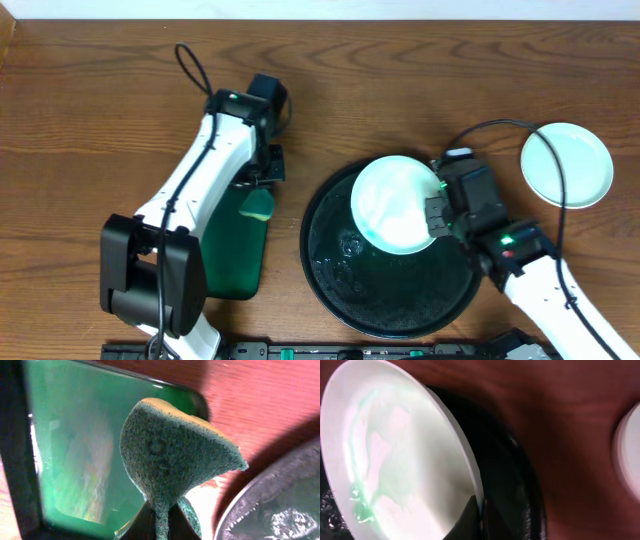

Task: Clean dirty plates on tray and stack at the side
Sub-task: 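Lift and tilt the scrubbed plate with the right gripper toward the right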

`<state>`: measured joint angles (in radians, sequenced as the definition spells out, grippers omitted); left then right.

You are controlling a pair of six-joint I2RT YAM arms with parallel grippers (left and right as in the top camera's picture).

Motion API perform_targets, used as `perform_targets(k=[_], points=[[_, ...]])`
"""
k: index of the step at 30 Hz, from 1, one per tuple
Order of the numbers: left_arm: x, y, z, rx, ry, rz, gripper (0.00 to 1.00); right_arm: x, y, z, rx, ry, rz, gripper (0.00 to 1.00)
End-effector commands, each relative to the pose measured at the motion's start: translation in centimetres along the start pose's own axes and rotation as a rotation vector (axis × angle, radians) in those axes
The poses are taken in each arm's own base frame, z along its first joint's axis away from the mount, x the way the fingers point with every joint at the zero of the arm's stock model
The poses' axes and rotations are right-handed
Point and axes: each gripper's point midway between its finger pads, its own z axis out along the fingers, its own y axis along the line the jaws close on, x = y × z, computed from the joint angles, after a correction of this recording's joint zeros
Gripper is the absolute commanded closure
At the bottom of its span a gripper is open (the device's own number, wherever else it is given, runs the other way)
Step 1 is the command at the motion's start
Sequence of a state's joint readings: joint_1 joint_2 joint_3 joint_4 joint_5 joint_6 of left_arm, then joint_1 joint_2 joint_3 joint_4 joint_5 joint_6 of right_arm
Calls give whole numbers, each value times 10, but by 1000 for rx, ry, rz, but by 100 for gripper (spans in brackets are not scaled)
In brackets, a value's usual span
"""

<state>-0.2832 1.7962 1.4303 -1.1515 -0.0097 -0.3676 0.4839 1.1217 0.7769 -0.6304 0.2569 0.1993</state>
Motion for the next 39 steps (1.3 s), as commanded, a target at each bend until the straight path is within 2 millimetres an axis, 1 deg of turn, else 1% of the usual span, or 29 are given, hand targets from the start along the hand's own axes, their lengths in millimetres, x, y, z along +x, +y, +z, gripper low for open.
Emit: perform_targets(k=[1,4,5,6,9,15,20,27,31,39], points=[[-2,14,3,-27,3,-42,93,-27,-6,-19,157,-110,-138,99],[-3,17,3,-27,4,-51,93,-37,-8,-30,238,-141,-198,99],[-3,17,3,-27,3,-52,93,-40,-11,-33,267,-147,-207,99],[-4,18,3,-26,1,-54,92,-46,-17,-42,325,-150,-239,99],[-5,17,3,-24,-4,-54,92,-56,-26,-53,408,-141,-307,99],[-8,16,5,-18,-18,-56,93,-76,-34,-74,524,-132,-465,99],[-10,15,7,-16,-21,-75,93,-86,-32,-92,610,-150,-577,99],[-10,15,7,-17,-21,-75,93,-97,-29,-122,819,-155,-805,99],[-10,15,7,-17,-21,-75,93,-101,-22,-133,871,-178,-856,99],[-10,15,7,-16,-21,-75,93,-105,-1,-148,934,-216,-956,99]])
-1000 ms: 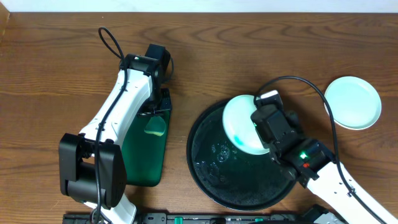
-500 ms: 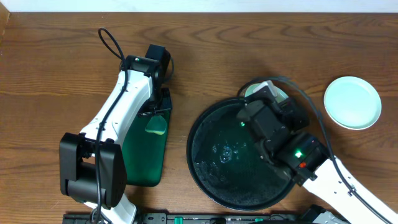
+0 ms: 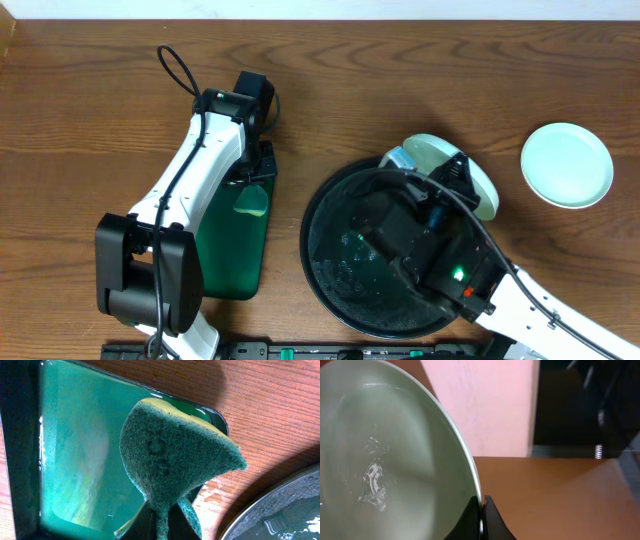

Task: Clean dirty plates on tray and stack at the side
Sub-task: 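Lift and tilt the scrubbed plate with the right gripper toward the right, then carry the plate right and lower it onto the plate stack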

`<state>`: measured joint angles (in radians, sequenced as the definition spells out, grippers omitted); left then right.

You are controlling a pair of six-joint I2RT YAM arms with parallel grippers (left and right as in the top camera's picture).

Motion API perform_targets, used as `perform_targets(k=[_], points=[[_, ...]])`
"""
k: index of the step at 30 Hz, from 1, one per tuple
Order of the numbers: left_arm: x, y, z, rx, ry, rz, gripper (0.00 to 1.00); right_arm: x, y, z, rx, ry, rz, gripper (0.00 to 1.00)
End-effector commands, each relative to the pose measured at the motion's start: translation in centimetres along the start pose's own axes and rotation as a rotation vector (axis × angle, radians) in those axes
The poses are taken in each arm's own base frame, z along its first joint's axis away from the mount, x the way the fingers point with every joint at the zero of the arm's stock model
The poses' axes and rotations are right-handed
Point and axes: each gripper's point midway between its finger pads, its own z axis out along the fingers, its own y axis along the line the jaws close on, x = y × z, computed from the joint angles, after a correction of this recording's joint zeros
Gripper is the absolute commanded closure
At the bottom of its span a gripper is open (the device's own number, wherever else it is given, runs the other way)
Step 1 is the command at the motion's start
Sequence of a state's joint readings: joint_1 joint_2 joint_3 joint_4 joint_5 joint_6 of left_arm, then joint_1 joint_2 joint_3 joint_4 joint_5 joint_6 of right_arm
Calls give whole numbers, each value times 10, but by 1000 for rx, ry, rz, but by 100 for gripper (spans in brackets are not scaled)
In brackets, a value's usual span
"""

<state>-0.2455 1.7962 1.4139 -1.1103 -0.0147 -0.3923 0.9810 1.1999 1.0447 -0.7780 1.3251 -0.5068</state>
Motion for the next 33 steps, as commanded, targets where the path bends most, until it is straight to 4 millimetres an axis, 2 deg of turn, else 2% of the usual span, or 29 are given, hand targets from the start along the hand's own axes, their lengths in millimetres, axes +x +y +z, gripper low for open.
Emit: perform_targets(k=[1,7,33], points=[[0,6,2,-23,0,-11,93,-5,-18,-10,94,14,-57,99],[0,6,2,-23,0,-11,93,-13,-17,-15,110,-4,-68,99],[0,6,2,-23,0,-11,93,-13,-19,-16,120,3,-83,99]])
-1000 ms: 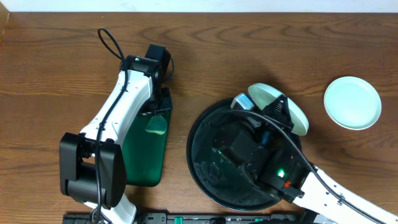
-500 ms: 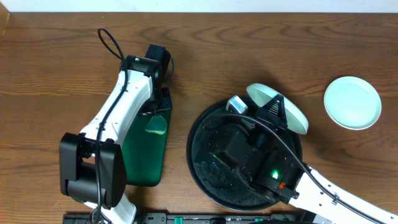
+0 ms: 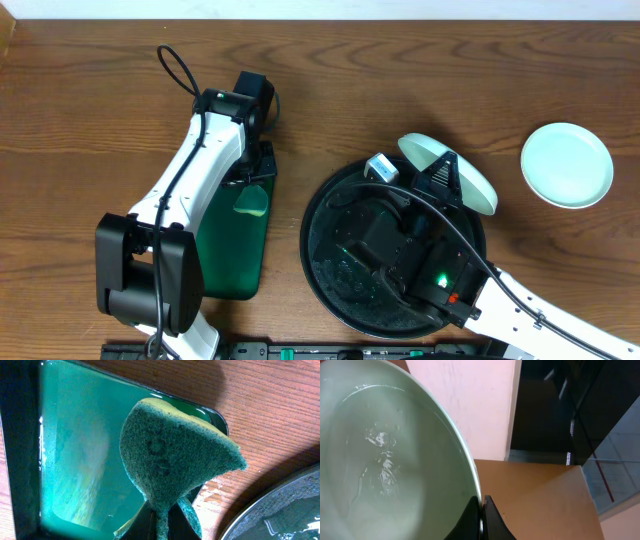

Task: Clean dirty plates on tray and stack at the side
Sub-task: 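Carry the plate right and lower it onto the plate stack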

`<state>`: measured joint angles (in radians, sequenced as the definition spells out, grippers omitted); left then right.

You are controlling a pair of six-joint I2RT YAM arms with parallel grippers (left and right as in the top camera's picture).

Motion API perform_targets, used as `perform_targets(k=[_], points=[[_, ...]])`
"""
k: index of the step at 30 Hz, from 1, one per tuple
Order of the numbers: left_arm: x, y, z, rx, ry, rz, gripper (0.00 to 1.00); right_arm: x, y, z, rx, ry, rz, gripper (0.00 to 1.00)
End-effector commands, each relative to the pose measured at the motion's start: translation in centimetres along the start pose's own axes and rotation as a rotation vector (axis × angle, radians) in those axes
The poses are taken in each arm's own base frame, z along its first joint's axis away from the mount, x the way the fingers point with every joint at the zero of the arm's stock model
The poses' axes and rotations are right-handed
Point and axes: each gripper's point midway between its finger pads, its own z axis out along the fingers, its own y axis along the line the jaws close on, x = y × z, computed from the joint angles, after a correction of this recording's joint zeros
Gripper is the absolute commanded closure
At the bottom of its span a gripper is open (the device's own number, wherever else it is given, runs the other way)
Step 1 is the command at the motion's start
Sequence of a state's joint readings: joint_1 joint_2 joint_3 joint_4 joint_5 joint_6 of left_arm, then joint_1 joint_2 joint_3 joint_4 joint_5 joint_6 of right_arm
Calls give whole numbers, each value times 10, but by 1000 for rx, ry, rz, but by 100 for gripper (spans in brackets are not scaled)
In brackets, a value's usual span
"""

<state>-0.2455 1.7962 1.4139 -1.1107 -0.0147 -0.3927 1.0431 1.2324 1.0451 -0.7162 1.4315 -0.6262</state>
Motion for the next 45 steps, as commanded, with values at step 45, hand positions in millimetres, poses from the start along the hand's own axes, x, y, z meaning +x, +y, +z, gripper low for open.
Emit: perform_targets(k=[45], points=[[-2,5,2,-19,-7,-11,93,235,192,113,-497,1256,1803,99]])
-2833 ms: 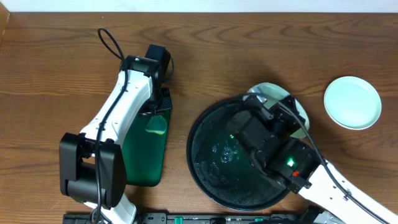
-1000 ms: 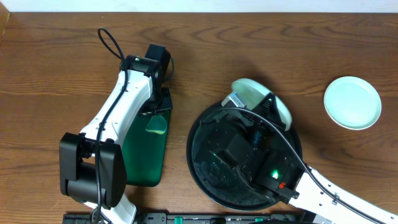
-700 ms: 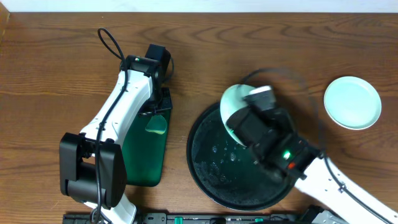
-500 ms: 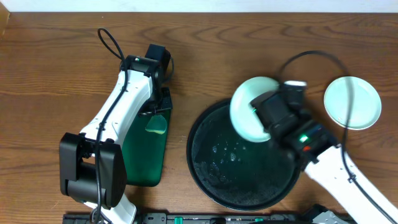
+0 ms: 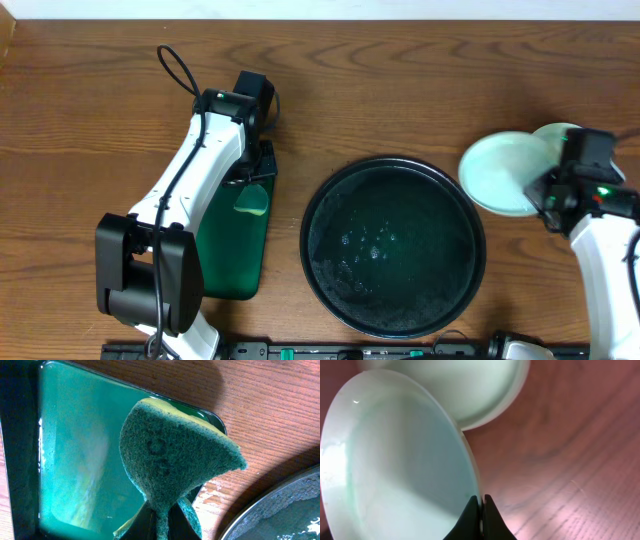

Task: Clean dirty plates on tray and stack at the side
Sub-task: 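Carry the plate right and lower it onto the plate stack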

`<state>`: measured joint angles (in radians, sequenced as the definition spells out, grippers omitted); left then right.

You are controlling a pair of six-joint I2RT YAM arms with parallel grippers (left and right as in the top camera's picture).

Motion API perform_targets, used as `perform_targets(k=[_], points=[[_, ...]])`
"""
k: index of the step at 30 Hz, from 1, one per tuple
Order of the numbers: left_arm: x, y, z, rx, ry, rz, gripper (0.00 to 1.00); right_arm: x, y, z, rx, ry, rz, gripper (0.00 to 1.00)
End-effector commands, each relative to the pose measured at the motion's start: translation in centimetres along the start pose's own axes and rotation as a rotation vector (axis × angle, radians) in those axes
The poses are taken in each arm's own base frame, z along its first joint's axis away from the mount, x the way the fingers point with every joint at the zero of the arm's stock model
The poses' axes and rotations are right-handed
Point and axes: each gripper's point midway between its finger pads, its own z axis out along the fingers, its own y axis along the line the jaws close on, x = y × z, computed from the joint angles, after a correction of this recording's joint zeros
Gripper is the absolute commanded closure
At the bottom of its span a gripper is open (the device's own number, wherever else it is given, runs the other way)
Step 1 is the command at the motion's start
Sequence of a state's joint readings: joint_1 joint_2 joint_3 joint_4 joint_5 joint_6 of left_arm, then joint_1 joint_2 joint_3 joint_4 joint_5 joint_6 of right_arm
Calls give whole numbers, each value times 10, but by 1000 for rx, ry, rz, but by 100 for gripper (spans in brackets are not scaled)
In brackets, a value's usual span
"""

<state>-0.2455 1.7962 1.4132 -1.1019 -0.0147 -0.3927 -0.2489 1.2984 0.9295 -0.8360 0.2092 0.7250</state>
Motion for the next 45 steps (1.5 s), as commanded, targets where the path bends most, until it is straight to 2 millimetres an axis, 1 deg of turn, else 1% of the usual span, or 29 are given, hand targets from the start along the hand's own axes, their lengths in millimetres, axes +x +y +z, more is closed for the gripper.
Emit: perform_targets(k=[1,4,6,10,14,15,19,21,27,33,34,35,36,37,38,39,40,41,42,43,45], points=[[0,5,2,-22,0,-10,92,5,-27,28,21,98,86,99],[0,6,2,-23,0,-10,92,-2,-42,46,11,147,178,99],[0,6,2,-22,1,-10,93,-11,-51,58,-32,172,245,99],[0,6,2,-23,0,-10,93,-23,-70,70,-47,180,349,99],[0,6,2,-23,0,-10,92,-28,-89,82,-17,184,432,99],[0,5,2,-22,0,-10,92,-30,-96,89,-10,189,481,99],[0,6,2,-23,0,-10,93,-37,-85,102,-95,197,491,99],[0,6,2,-23,0,-10,93,-42,-77,106,-132,190,487,99],[0,5,2,-22,0,-10,93,-56,-54,105,-225,145,452,99],[0,5,2,-22,0,-10,93,-59,-36,104,-257,127,412,99],[0,5,2,-22,0,-10,93,-60,-31,103,-269,118,397,99],[0,5,2,-22,0,-10,93,-61,-28,103,-274,114,390,97],[0,5,2,-22,0,-10,93,-62,-26,103,-278,110,385,88],[0,6,2,-22,1,-10,93,-63,-24,102,-284,104,380,73],[0,6,2,-22,1,-10,92,-66,-22,102,-288,94,376,61],[0,6,2,-23,1,-10,93,-68,-23,102,-284,83,374,64],[0,6,2,-23,1,-10,93,-70,-25,103,-270,72,375,71],[0,6,2,-23,1,-10,93,-72,-29,103,-246,59,377,83],[0,6,2,-23,1,-10,93,-74,-32,103,-229,53,378,89],[0,6,2,-23,2,-10,93,-75,-34,103,-215,48,377,88],[1,6,2,-24,4,-10,93,-77,-36,102,-197,44,363,72]])
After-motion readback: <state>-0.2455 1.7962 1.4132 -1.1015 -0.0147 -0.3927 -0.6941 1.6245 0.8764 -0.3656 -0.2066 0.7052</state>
